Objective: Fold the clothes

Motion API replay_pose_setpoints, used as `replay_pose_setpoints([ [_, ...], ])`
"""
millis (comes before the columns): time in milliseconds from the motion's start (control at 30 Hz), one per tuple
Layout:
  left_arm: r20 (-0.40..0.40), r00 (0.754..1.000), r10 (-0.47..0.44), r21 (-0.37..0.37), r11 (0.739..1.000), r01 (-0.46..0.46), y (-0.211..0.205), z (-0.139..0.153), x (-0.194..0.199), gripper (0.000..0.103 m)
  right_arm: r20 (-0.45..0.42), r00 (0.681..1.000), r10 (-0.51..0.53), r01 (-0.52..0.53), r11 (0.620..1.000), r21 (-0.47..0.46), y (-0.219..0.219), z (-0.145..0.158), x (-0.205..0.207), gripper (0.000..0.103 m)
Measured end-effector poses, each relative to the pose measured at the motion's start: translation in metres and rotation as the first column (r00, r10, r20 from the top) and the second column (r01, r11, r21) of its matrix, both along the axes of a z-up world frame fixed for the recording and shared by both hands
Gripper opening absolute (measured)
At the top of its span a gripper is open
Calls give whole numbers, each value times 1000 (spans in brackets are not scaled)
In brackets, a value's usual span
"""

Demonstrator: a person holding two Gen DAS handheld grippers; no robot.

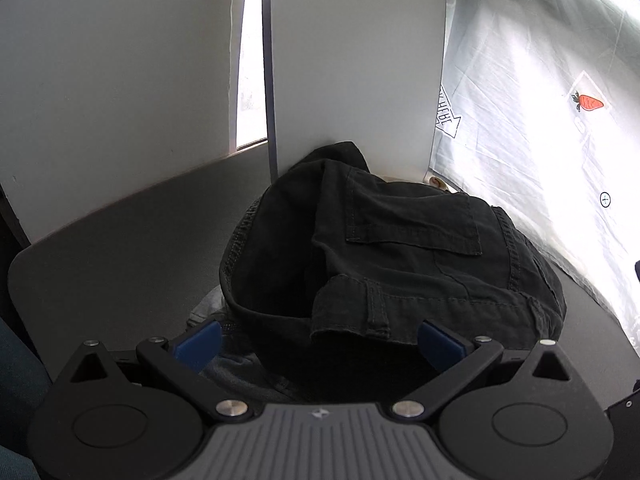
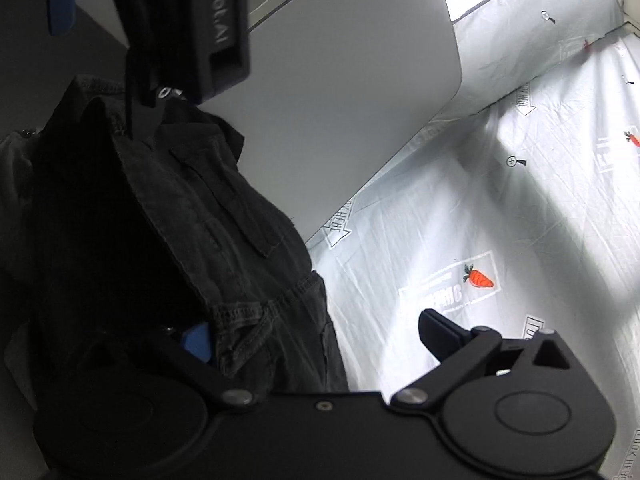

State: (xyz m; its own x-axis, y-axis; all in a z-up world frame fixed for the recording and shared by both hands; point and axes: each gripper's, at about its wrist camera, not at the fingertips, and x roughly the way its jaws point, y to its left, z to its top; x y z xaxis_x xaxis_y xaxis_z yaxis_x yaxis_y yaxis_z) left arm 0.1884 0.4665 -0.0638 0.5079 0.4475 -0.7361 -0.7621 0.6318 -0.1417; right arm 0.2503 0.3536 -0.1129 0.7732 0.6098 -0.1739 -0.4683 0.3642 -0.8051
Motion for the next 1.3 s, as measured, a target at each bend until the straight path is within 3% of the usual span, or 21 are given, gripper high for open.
replay_pose_setpoints([
  [300,8,1000,22,-17,1000,-22,16,-10,17,103,13,999,-34,34,999,14,2,16,17,102],
  [433,-16,999,31,12,999,-31,10,-10,17,103,26,1000,6,-4,994,-108,14,-13,23,101],
  [500,-20,999,44,12,999,-44,7,-7,15,103,6,1000,30,-29,985,-170,23,-26,26,87],
  [567,-16,998,55,18,998,-55,3,-2,12,103,-22,999,43,-47,974,-220,31,-35,29,42],
  [633,-19,998,62,44,997,-61,-2,5,10,103,-69,997,45,-59,973,-222,32,-32,29,21],
  [767,-25,998,62,117,991,-59,-18,24,11,103,-78,997,21,-30,993,-118,18,-5,36,11],
  [900,14,1000,13,192,981,-16,-46,53,16,103,-14,996,-92,93,991,101,-16,44,58,7],
  [1033,44,998,-53,295,955,38,-93,87,21,103,-15,968,-251,241,907,344,-77,115,91,7],
  [1133,67,992,-108,342,936,79,-132,105,26,103,42,921,-387,323,819,475,-145,163,108,8],
  [1200,76,985,-155,358,926,118,-169,110,31,103,59,856,-514,407,739,538,-206,189,125,9],
  [1300,76,977,-198,347,924,161,-219,110,37,103,15,679,-734,595,563,574,-338,208,143,17],
])
